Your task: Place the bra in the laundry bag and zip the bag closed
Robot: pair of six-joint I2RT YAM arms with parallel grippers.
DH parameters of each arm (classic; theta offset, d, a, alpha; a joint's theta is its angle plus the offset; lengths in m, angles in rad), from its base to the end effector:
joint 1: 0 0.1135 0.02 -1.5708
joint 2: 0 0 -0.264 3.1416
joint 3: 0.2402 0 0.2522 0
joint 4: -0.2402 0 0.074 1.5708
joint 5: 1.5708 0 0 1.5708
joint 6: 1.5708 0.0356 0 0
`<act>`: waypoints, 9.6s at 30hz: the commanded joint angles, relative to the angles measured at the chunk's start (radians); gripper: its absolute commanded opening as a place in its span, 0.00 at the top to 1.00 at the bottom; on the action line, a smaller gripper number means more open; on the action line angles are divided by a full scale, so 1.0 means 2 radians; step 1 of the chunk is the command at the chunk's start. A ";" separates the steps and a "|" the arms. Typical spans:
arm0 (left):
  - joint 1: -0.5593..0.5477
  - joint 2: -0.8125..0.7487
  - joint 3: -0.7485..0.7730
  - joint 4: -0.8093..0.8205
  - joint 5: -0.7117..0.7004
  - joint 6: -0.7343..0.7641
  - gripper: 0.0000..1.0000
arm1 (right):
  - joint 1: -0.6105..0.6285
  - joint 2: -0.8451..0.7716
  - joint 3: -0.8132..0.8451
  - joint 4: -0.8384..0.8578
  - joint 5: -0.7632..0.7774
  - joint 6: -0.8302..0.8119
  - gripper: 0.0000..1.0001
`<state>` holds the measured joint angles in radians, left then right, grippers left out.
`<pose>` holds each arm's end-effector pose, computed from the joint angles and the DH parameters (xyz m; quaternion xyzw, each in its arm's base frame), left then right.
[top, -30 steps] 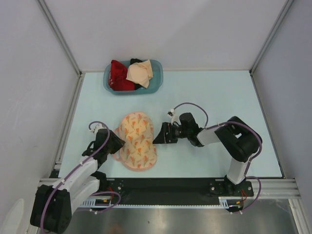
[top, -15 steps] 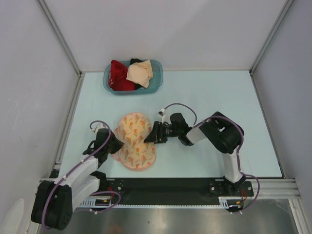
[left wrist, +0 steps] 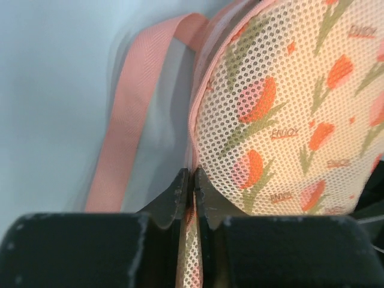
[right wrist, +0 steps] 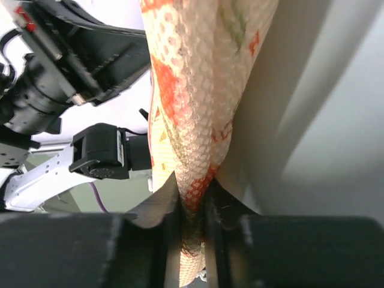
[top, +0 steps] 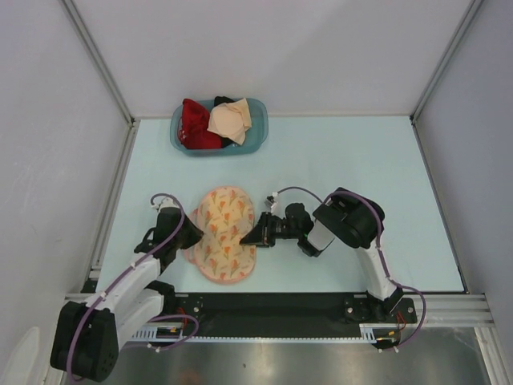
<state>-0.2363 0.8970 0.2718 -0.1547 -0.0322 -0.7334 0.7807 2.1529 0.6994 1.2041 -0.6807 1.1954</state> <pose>0.1626 -0.0380 0.1480 -0.2330 0.8928 -0.1664 0.3477 0.2342 0.2636 0.0727 -0.0472 0.7705 0.6280 0.0983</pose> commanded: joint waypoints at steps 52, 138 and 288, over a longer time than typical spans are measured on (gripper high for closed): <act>-0.523 0.226 -0.040 0.615 -0.242 0.143 0.30 | 0.045 -0.416 -0.109 -0.483 0.554 0.363 0.89; -0.251 0.621 0.534 0.281 0.242 0.128 1.00 | -0.459 -0.094 0.226 -0.643 0.106 -0.358 0.35; -0.268 0.613 0.587 0.203 0.317 0.153 1.00 | -0.339 -0.320 -0.034 -0.426 0.261 -0.060 0.69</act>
<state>-0.7628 2.1654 1.4311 0.2222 0.5602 -0.4694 0.1314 1.4853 0.5816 0.3004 -0.2073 1.0878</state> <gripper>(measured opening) 0.009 0.364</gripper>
